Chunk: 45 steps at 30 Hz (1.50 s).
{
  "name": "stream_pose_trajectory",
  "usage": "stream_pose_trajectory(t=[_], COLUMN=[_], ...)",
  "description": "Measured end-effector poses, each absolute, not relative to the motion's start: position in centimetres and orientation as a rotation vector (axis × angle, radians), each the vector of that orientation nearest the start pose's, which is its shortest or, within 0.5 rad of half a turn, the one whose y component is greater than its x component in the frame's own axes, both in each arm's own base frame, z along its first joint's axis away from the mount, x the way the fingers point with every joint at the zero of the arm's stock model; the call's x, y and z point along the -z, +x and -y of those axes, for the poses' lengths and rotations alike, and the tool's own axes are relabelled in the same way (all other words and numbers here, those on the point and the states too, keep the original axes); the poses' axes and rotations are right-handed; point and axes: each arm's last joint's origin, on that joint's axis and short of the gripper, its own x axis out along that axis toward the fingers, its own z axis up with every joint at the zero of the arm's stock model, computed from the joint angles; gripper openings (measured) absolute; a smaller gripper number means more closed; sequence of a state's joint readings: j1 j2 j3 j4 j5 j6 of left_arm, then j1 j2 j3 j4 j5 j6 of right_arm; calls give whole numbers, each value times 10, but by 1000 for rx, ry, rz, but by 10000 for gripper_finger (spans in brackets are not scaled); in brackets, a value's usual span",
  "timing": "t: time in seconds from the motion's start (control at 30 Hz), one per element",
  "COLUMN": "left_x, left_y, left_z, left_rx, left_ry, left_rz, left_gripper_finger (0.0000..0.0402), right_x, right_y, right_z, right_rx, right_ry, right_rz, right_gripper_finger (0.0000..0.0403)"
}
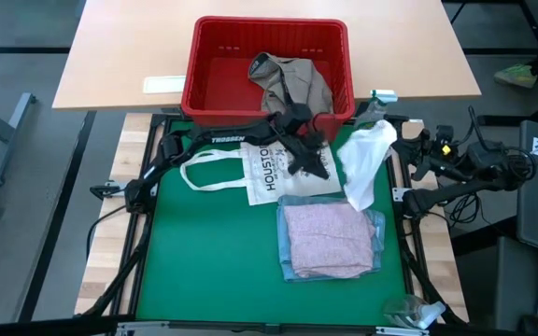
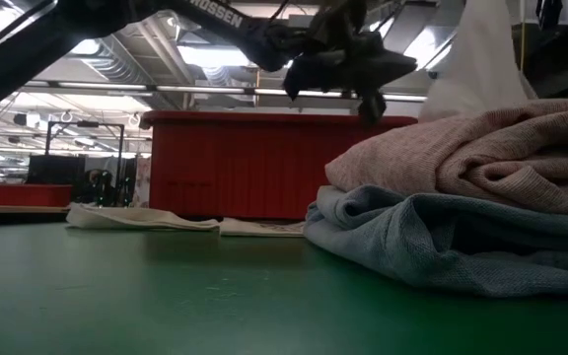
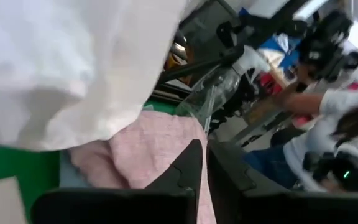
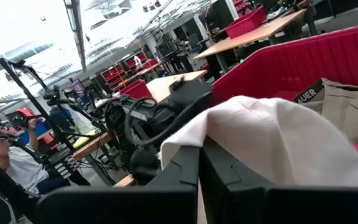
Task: Fold Laundry from Bin
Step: Fold the white underwear from the red laundry basket
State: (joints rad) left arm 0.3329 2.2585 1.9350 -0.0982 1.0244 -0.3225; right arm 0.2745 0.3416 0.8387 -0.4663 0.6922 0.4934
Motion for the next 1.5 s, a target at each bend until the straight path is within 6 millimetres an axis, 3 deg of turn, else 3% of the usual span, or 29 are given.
stream_pose_trajectory(t=[0.13,0.4,0.73,1.17,1.5], left_x=[-251,-247,-246,-241,-230], left_y=[504,520,527,532,544], left_z=[-117,-66,-20,11,20], left_rx=[589,277,-65,-275,-272], left_ry=[-429,-141,9,-152,-215], left_rz=[-419,-414,-428,-350,-217], left_gripper_finger=[40,96,144,150,150], right_x=[-364,-364,-364,-364,-364], right_y=[51,51,51,50,50], right_z=[5,6,6,7,7], right_rx=[417,443,462,485,487], right_ry=[500,499,499,498,497], right_rz=[134,140,144,150,150], right_gripper_finger=[0,0,0,0,0])
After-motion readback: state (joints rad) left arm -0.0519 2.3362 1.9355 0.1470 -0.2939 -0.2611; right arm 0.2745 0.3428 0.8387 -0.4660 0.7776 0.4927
